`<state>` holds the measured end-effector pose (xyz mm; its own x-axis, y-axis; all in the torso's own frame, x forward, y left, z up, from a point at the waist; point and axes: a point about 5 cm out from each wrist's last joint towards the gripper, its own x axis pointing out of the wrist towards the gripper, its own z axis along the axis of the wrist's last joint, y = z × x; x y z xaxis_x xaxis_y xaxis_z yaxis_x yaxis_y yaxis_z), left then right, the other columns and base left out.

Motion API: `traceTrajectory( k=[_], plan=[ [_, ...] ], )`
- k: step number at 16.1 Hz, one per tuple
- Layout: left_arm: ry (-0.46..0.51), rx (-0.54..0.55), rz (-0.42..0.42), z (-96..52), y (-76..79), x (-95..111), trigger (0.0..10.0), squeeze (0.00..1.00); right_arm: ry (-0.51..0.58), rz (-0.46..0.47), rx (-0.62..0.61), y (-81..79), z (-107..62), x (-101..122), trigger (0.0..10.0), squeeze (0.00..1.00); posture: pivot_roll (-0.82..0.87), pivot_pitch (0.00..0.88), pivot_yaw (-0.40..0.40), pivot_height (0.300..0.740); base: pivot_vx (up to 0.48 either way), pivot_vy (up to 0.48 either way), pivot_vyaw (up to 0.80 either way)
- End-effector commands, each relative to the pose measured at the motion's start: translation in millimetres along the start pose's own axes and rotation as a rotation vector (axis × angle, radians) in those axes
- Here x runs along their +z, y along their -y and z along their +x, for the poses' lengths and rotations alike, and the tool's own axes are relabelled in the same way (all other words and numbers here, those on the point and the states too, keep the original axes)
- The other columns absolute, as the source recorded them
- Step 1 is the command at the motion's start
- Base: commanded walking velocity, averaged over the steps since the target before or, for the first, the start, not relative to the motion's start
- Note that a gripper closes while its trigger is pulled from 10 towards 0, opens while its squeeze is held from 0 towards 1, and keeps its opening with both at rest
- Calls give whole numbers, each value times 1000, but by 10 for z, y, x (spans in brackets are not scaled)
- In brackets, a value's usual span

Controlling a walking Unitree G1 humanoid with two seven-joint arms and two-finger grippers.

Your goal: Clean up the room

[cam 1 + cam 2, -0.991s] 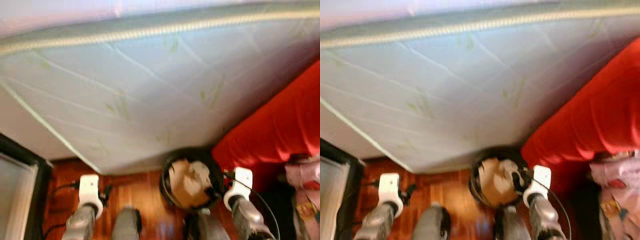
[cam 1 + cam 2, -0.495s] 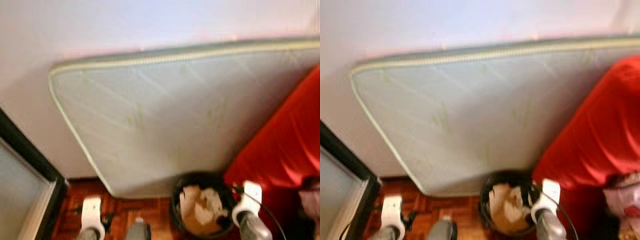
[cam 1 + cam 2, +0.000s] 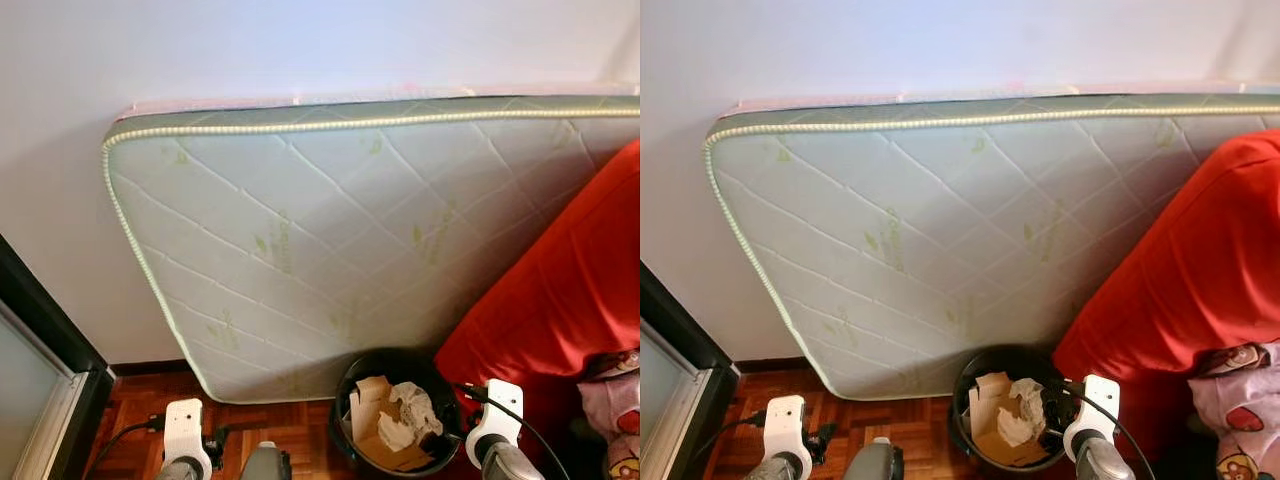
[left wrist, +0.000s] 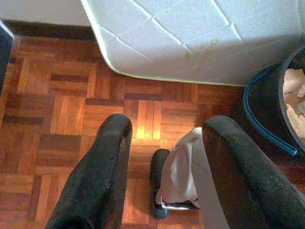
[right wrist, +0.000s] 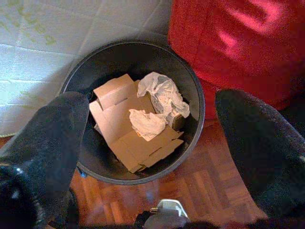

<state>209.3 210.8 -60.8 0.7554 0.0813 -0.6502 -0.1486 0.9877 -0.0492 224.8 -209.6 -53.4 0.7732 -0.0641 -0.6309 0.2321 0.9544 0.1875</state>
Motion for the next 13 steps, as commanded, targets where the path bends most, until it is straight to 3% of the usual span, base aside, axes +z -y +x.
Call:
traceTrajectory(
  k=[1, 6, 13],
  plan=[
    [-11, 8, -6, -5, -14, -21, 10000, 0, -13, 7, -5, -6, -6, -33, 10000, 0, 141, 0, -26, 706, 0, 0, 0],
    [-46, 3, -2, -20, 23, -101, 10000, 0, -33, 14, -11, 15, -33, -111, 10000, 0, 138, 0, -26, 740, 0, 0, 0],
    [-77, 2, 2, -29, 19, -147, 10000, 0, -55, 47, -33, 20, -52, -181, 10000, 0, 112, 0, -9, 740, 0, 0, 0]
  ],
)
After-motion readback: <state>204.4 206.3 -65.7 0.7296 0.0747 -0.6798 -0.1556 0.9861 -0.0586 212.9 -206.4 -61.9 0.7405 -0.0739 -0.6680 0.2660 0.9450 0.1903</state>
